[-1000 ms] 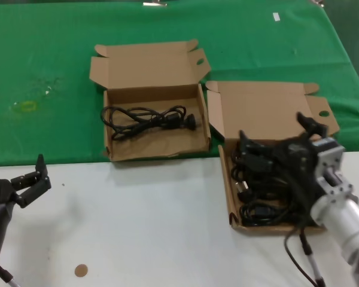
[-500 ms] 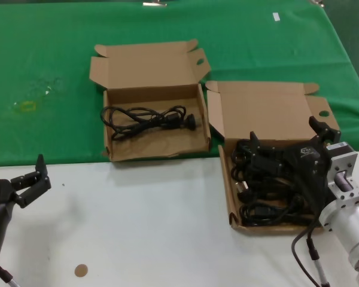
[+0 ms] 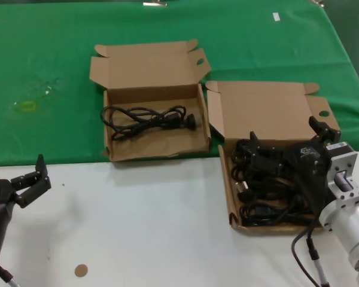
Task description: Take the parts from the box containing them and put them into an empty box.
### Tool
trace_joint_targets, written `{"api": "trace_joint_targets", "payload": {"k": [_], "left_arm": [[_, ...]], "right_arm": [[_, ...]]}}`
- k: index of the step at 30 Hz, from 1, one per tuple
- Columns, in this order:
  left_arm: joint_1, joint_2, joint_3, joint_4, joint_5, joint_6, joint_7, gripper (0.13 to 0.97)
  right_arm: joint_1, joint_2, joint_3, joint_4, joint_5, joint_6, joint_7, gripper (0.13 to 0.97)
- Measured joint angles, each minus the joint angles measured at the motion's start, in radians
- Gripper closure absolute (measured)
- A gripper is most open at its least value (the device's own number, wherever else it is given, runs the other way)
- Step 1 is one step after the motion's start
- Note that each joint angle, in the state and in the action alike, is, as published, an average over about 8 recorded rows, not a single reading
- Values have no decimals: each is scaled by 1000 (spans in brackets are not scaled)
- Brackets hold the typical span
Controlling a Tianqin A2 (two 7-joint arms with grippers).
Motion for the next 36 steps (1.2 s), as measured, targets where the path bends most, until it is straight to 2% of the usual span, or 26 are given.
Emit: {"api": "trace_joint_targets", "payload": {"k": [36], "left_arm": [[0, 0, 0, 0, 0, 0, 0, 132]], "right_arm": [[0, 0, 0, 0, 0, 0, 0, 129]]}}
